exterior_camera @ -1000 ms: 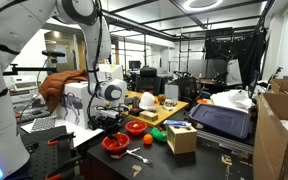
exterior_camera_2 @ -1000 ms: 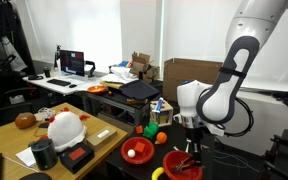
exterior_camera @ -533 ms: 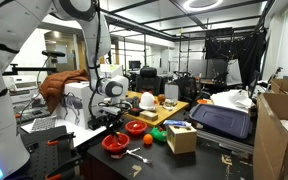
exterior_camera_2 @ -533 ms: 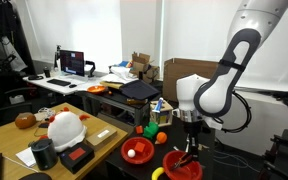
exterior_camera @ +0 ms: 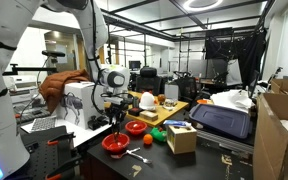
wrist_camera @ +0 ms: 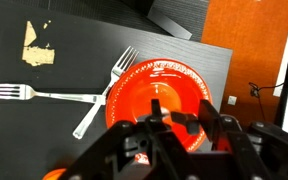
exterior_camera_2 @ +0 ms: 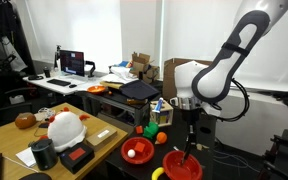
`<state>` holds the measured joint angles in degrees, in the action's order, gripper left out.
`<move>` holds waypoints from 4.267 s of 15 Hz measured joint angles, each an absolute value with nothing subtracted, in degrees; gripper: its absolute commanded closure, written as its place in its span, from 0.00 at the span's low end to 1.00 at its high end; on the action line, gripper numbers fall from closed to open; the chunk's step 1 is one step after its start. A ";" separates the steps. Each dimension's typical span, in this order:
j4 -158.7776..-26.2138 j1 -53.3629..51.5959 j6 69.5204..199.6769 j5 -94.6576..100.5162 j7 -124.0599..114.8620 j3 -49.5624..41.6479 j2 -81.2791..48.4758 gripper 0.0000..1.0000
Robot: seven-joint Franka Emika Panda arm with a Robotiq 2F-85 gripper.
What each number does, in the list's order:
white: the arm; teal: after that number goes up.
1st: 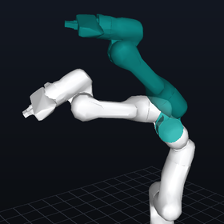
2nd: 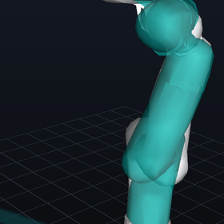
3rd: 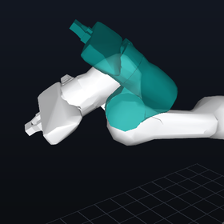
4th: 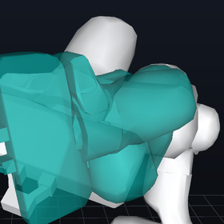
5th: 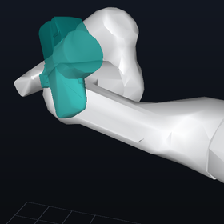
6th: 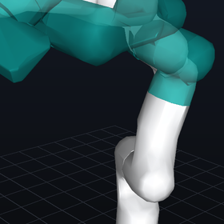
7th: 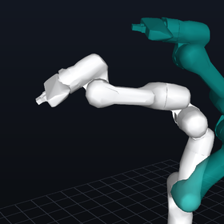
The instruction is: Remove the pliers from the red bowl
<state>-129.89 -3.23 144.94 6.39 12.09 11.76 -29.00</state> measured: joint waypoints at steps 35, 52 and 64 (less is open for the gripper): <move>-139.67 -28.22 174.29 -6.46 -37.12 -6.07 -34.89 0.00; -134.02 -40.10 180.30 -17.66 -40.65 -16.71 -42.64 0.00; -130.74 -45.68 166.62 -17.02 -46.81 -19.71 -43.29 0.00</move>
